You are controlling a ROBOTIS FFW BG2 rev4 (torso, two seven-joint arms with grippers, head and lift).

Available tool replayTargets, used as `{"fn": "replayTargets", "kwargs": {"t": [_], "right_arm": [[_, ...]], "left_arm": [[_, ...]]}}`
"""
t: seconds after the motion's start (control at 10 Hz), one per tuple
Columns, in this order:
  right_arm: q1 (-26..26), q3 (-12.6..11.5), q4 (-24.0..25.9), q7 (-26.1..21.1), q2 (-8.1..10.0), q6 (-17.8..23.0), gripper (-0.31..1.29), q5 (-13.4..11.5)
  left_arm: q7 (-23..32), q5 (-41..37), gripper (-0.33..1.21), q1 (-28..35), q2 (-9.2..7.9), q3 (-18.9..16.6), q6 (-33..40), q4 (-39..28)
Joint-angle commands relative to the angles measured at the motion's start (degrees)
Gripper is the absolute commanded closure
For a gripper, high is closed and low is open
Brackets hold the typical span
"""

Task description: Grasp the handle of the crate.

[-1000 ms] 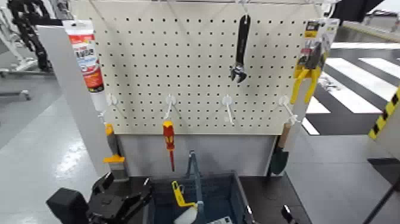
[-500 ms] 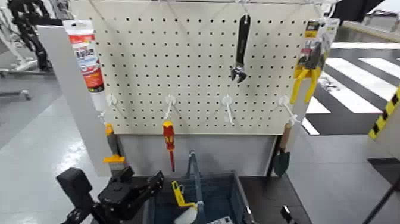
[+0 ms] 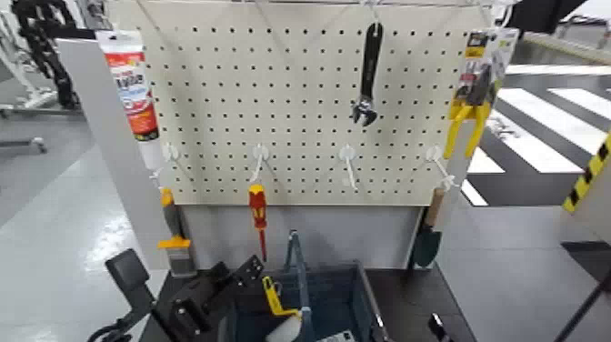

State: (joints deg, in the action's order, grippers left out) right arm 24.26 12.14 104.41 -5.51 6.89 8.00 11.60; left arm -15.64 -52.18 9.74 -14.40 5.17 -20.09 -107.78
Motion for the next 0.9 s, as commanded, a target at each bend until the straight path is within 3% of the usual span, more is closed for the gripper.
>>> {"fn": "replayTargets", "kwargs": {"t": [0.1,0.9], "right_arm": [[0.0,0.1,-0.1,0.0,-0.04,0.0,0.15,0.0],[-0.2,0.3,-0.3,0.1,-0.21,0.4,0.15,0.2]], "left_arm": [[0.4,-10.8,0.1,-3.3,-0.19,-0.5,-9.3,2.3],[-5.3,-31.2,0.1,-16.1,0.34,4.1,-21.9,20.7]]}}
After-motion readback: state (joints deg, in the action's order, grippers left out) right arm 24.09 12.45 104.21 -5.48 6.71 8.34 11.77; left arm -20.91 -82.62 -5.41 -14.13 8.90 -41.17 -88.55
